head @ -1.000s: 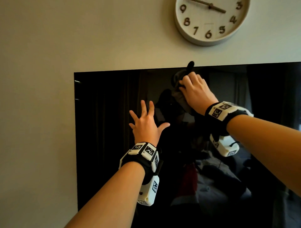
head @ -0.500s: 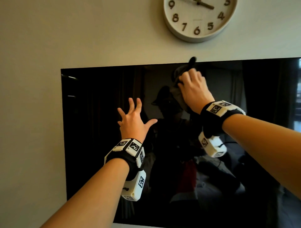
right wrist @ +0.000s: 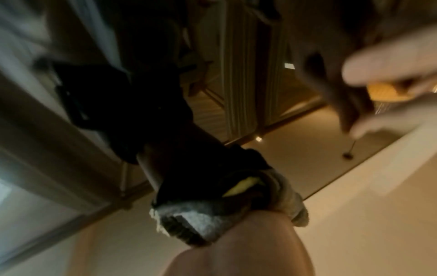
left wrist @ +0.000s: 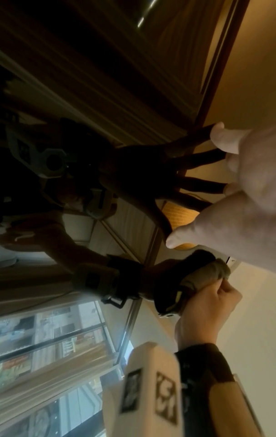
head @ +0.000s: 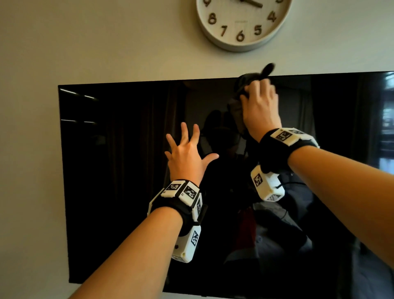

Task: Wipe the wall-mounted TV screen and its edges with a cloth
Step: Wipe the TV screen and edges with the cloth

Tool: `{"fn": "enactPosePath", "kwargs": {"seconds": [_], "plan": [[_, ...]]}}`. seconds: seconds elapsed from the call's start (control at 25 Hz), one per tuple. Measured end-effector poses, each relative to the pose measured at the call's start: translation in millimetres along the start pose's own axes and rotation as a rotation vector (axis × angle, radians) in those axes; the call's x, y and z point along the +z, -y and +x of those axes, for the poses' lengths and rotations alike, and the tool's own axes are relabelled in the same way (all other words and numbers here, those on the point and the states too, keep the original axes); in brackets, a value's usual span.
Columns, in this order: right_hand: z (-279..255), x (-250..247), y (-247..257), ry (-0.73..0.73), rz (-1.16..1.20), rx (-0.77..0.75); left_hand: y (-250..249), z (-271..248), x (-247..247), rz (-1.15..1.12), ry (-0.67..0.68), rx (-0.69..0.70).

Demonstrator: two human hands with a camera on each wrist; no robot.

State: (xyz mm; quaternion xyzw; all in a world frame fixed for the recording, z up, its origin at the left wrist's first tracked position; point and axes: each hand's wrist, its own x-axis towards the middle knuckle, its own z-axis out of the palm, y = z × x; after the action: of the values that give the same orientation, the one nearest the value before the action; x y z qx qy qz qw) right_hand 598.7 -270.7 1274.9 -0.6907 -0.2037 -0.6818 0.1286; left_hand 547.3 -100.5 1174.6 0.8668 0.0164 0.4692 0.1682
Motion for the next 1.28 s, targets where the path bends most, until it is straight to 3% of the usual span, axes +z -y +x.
{"fn": "enactPosePath", "kwargs": {"seconds": [0.08,0.24,0.36,0.48,0.6,0.76,0.84,0.96,1.28], "plan": [[-9,1,-3,0.055,-0.003,-0.171,0,0,3,0.023,-0.017,0.002],[4,-6,-14,-0.063,0.04,0.113,2,0,6,0.042,-0.027,0.012],[-4,-7,-17,0.011,0.032,-0.074,3,-2,7,0.069,-0.047,0.025],[3,-17,-27,-0.015,0.022,-0.003,2,-3,7,0.075,-0.046,0.032],[-1,-23,-33,0.124,0.012,-0.179,0,-3,5,0.07,-0.032,0.033],[8,-35,-46,0.183,0.005,-0.182,-5,-4,0,0.018,-0.015,-0.009],[5,-38,-55,0.213,-0.011,-0.244,-17,-6,-2,-0.02,-0.04,-0.045],[3,-48,-69,0.175,0.009,-0.144,-50,-7,0,-0.03,-0.074,-0.005],[8,-77,-98,0.196,-0.007,-0.118,-118,-15,21,-0.049,-0.015,0.062]]}}
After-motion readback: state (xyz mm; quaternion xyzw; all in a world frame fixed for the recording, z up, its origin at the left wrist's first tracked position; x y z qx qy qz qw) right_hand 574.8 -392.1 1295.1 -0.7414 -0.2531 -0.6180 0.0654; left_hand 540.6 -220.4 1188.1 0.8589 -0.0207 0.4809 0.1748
